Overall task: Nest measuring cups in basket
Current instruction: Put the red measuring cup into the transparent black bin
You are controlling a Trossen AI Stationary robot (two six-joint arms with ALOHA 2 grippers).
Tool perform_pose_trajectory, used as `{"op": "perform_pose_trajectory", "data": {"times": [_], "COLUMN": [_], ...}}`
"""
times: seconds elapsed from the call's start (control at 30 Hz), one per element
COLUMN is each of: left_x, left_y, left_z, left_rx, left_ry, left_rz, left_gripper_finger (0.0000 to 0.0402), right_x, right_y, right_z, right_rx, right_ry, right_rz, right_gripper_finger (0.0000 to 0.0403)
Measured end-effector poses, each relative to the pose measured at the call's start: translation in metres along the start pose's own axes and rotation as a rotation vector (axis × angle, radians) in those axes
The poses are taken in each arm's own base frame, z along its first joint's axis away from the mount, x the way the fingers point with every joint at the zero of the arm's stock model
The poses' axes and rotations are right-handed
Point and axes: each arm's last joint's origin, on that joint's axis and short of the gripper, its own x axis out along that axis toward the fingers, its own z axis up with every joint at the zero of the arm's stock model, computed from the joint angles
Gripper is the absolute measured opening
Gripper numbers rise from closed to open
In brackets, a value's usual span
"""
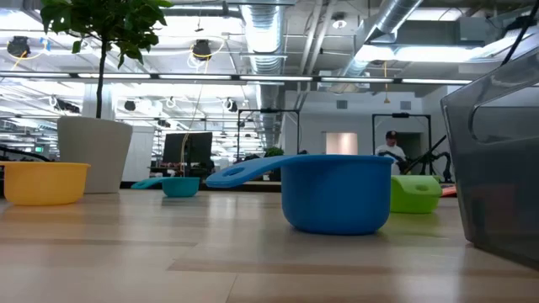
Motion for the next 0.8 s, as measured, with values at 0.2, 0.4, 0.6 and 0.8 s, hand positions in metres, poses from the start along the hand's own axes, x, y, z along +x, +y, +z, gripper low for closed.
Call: {"op": "perform_pose_trajectory", "data": {"times": [0.2,0.4,0.6,0.8], "left_x": [0.003,0.007,0.009,0.010], "left_y": [0.002,0.001,-0.001,-0.001], "left_z": [0.003,0.008,0.012,0.013], "left_rx": [-0.025,-0.061,-0.069,-0.070], "left_ry": [0.000,-0.004,-0.009,-0.001], "left_rz": [0.012,0.009,-0.012,-0.019], "left_gripper_finger": [0.0000,0.0000,0.0000,0.0000], "right_x": [0.031,0.062,0.080,0.091], "right_y": [0.010,0.005,0.010,0.009], "right_z": [-0.035,-0.041,-0.034,-0.027], "right_rx": [0.020,0.040,0.022,0.053], "right_ry": [-0.003,-0.001,-0.007,-0.005], "right_rz": [0.015,-0.050,0.018,0.019], "right_gripper_finger": [0.0029,0.0029,0.0043,0.0087]}}
